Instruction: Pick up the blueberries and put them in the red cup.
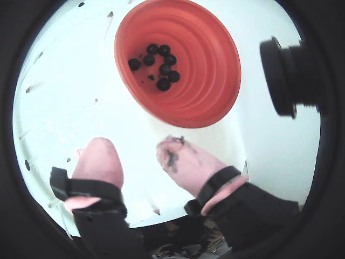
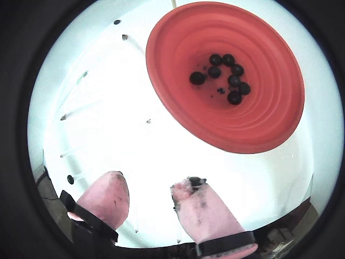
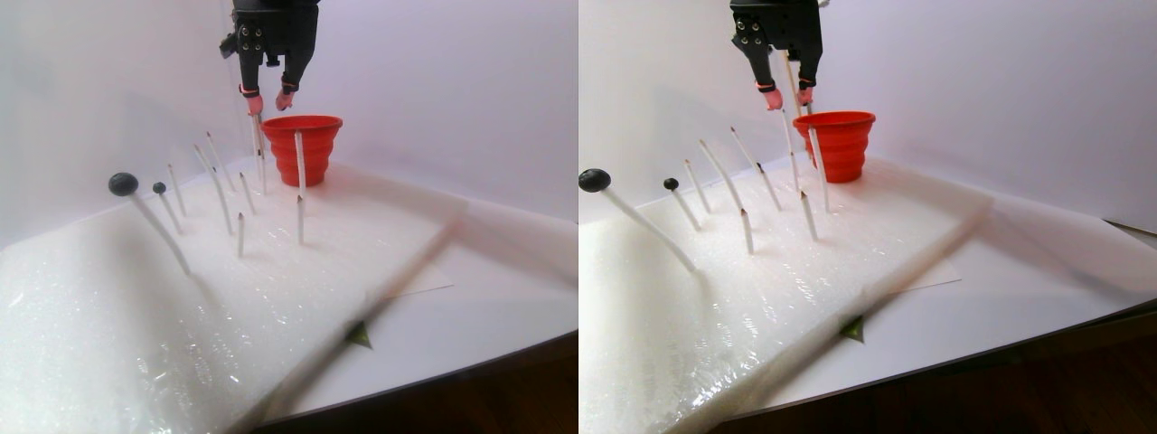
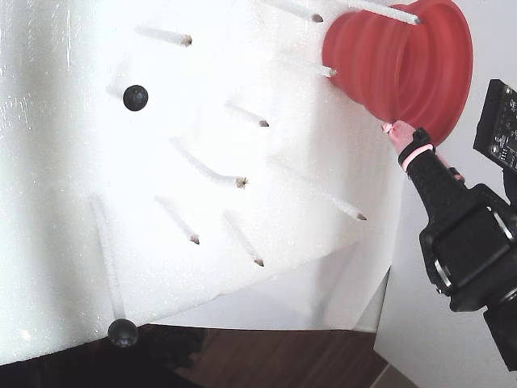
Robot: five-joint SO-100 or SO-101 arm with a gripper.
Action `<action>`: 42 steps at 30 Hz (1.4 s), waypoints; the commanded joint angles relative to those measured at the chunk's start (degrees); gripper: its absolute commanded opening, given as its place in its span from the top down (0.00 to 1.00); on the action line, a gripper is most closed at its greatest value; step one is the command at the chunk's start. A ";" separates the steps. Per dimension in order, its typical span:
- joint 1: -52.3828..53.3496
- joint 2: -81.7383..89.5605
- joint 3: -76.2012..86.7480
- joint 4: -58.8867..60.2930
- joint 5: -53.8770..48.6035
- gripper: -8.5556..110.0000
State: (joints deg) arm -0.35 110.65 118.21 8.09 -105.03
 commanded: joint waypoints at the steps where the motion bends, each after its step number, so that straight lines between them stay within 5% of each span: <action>1: -1.23 8.70 -0.26 1.49 0.79 0.80; 42: -10.37 14.59 10.37 8.09 3.08 0.80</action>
State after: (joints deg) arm -9.23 120.06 128.94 16.17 -102.74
